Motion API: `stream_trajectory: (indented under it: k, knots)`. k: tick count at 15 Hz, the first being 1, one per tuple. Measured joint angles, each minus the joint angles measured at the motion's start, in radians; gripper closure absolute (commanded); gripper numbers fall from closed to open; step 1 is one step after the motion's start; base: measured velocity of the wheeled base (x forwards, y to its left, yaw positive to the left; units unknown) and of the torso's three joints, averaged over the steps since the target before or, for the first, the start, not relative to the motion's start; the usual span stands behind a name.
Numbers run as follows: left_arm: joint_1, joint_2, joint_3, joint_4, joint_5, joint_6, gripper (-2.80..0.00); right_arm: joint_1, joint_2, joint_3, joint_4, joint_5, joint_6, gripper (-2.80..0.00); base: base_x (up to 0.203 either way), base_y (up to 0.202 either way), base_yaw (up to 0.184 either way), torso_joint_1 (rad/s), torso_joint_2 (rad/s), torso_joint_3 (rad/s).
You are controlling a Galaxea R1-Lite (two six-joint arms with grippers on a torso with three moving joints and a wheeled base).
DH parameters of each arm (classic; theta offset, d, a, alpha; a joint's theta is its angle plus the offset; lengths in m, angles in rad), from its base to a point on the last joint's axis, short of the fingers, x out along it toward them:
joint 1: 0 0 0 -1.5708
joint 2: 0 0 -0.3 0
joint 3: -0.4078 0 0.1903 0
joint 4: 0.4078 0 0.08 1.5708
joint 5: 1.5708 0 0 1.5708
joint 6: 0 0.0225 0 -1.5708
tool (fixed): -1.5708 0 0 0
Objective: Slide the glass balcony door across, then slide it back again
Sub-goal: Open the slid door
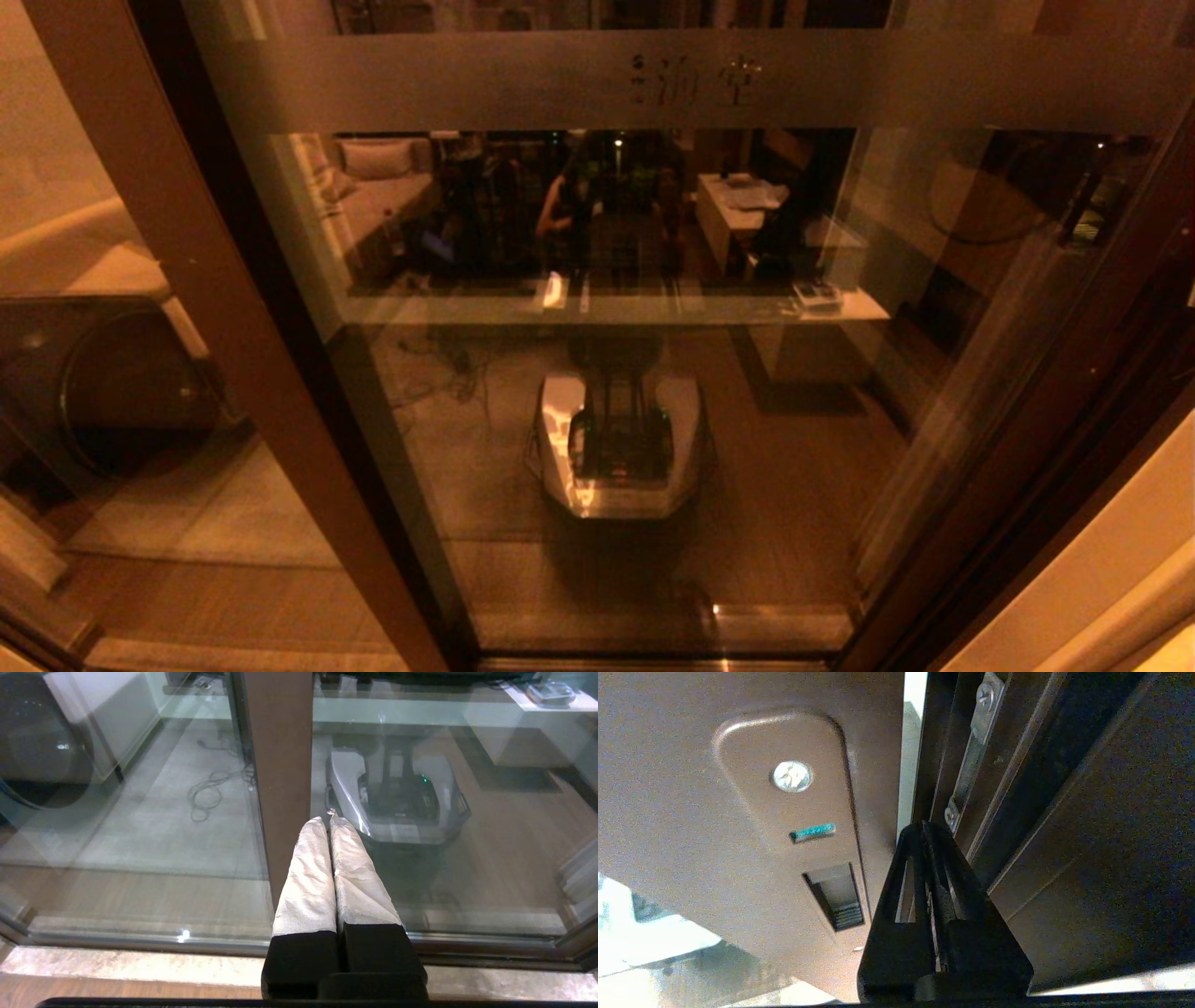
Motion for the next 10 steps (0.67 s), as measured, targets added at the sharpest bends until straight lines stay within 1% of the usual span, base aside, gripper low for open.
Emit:
stream_trajectory:
  k: [10]
  knots:
    - [0.0, 0.0, 0.0, 0.0, 0.0, 0.0, 0.0, 0.021, -0.016, 0.022, -0.001, 0.01, 0.001, 0.0, 0.0, 0.0, 0.0, 0.0, 0.0, 0.0]
